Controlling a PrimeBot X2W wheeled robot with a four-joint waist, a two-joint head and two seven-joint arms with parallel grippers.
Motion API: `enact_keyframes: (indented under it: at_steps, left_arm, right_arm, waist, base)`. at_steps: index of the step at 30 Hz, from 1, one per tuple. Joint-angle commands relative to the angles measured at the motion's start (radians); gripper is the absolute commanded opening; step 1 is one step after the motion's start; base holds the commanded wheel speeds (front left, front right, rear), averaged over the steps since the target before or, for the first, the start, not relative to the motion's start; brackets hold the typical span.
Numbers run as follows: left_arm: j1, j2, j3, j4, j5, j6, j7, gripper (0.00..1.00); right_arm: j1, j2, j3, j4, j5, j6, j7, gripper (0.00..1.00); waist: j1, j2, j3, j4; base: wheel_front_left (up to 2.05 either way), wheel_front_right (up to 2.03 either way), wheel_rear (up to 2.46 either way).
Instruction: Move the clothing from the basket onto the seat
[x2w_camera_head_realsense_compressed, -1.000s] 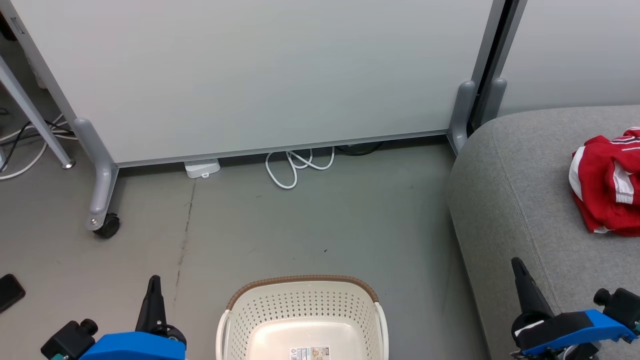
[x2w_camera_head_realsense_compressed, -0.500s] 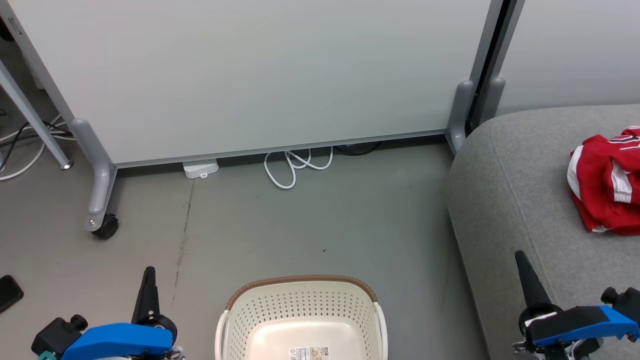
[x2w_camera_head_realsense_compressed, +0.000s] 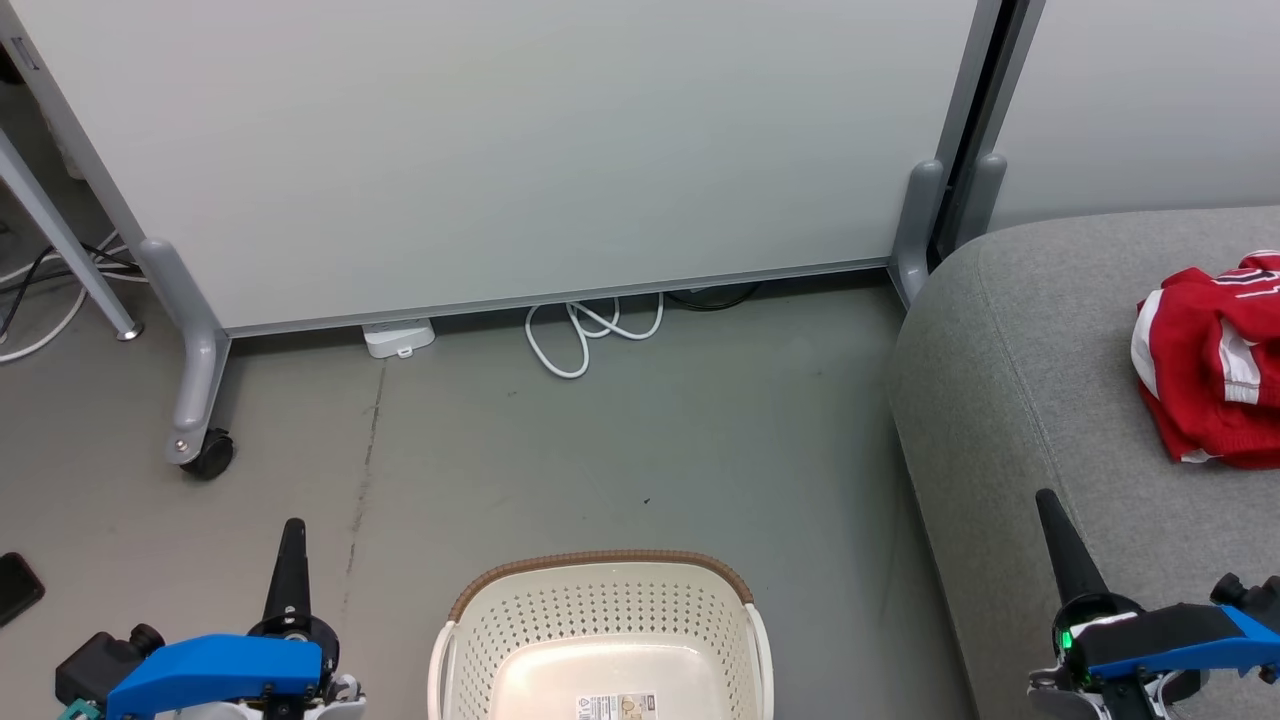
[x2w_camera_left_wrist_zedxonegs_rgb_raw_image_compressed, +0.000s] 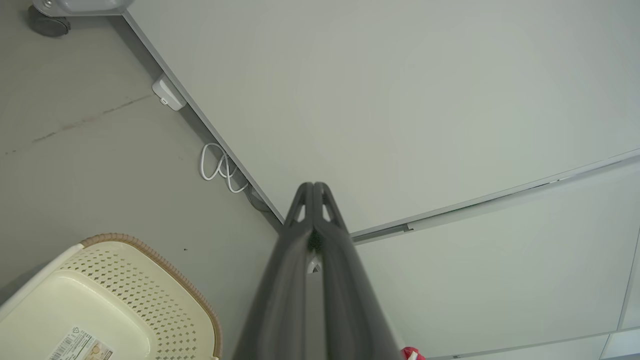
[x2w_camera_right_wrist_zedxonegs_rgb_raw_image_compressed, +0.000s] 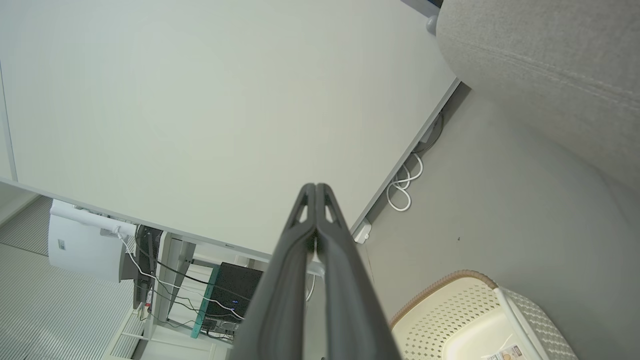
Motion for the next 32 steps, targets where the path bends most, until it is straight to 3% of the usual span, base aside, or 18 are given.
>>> enact_keyframes:
  at_steps: [1,32]
  left_arm:
    - [-0.027,0.001,0.01,-0.014,-0.025,-0.002,0.007,0.0]
    - [-0.051,-0.002,0.04,-0.04,-0.266,-0.003,0.074,0.0]
  right_arm:
    - [-0.024,-0.003,-0.004,-0.011,0.029,0.0,0.005,0.0]
    - [-0.041,-0.003,-0.016,-0.012,0.285,0.001,0.04,0.0]
  waist:
    - [-0.0001,0.0,0.0,0.0]
    - [-0.0001,0.0,0.001,-0.009]
  base:
    - [0.0,0.0,0.0]
    - [0.0,0.0,0.0]
